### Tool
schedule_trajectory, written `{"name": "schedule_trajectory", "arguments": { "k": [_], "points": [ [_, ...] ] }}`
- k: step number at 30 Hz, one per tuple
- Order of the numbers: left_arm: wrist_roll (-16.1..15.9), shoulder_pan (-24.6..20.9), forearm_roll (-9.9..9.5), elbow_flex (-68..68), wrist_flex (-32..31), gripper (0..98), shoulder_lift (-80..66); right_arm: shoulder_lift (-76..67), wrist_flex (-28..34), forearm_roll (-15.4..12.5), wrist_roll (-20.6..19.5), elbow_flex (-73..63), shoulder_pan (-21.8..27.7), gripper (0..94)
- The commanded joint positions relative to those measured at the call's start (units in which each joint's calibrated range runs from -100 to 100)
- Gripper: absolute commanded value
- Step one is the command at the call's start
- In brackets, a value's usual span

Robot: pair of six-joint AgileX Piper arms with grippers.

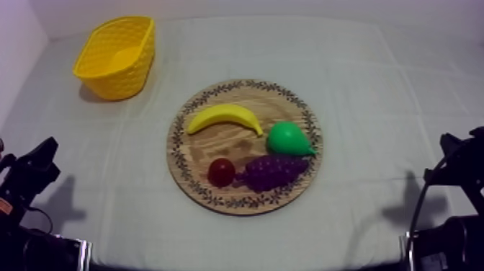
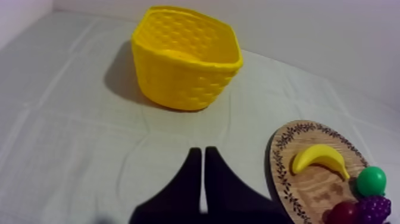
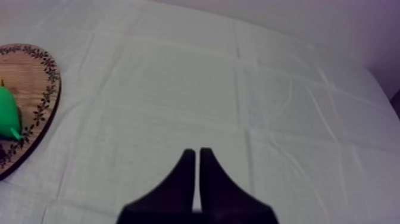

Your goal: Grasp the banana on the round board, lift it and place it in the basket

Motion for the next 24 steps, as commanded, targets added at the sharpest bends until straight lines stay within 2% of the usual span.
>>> {"name": "schedule_trajectory", "arguments": {
  "k": [1,24],
  "points": [
    [-3.66,0.22,0.04,0.02,0.97,0.1,0.00,-0.05,0.01,0.01,0.01,0.05,0.03,0.4],
    [-3.47,0.22,0.04,0.02,0.97,0.1,0.00,-0.05,0.01,0.01,0.01,0.05,0.03,0.4]
  ]
}}
